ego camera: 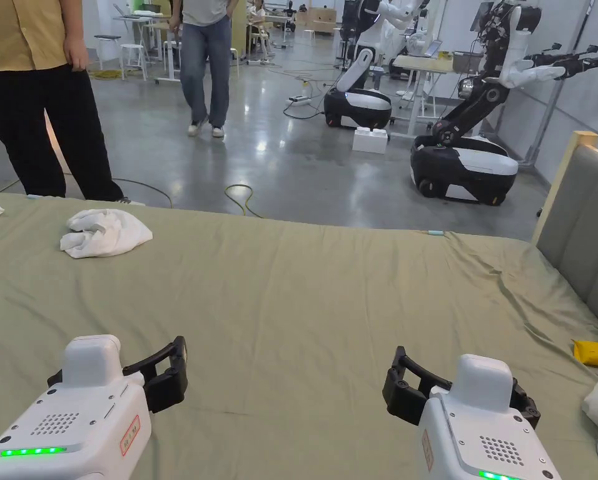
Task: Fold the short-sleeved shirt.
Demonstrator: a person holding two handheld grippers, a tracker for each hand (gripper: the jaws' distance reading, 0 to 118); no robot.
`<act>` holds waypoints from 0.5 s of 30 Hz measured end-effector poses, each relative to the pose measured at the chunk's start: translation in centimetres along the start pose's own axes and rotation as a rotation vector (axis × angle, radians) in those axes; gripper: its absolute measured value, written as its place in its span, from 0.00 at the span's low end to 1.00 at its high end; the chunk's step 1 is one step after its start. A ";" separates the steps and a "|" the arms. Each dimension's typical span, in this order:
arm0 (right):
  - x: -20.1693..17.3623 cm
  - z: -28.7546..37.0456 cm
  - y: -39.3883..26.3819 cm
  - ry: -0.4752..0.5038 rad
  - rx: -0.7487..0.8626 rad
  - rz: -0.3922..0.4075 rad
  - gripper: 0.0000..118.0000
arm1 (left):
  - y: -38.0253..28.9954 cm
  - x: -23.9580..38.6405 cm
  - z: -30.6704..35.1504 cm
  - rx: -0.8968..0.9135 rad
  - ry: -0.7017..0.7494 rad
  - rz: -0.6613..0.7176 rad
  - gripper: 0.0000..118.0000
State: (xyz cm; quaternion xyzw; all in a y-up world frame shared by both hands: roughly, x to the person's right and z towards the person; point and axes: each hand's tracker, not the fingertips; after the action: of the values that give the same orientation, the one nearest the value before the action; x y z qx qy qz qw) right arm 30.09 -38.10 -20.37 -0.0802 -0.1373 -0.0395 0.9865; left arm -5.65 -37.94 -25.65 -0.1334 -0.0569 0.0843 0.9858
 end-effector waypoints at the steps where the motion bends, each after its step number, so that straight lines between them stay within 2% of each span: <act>1: 0.2 0.1 0.2 0.018 -0.006 -0.030 0.94 | 0.1 0.0 0.0 0.004 0.008 0.003 0.77; 4: 1.0 -0.1 0.7 0.060 -0.022 -0.099 0.94 | 0.3 0.0 0.1 0.031 0.038 -0.012 0.78; 12: 1.8 -0.5 2.2 0.071 -0.015 -0.125 0.94 | 1.4 0.2 0.2 0.072 0.084 -0.100 0.78; 15: 1.4 -0.8 2.6 0.007 -0.045 -0.118 0.95 | 1.5 0.5 0.0 0.087 0.113 -0.160 0.78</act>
State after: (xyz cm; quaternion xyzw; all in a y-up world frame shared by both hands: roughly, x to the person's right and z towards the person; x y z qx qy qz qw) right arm 31.90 -35.74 -21.14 -0.0941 -0.1375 -0.1007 0.9809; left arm -5.37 -36.38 -26.03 -0.0902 -0.0082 0.0001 0.9959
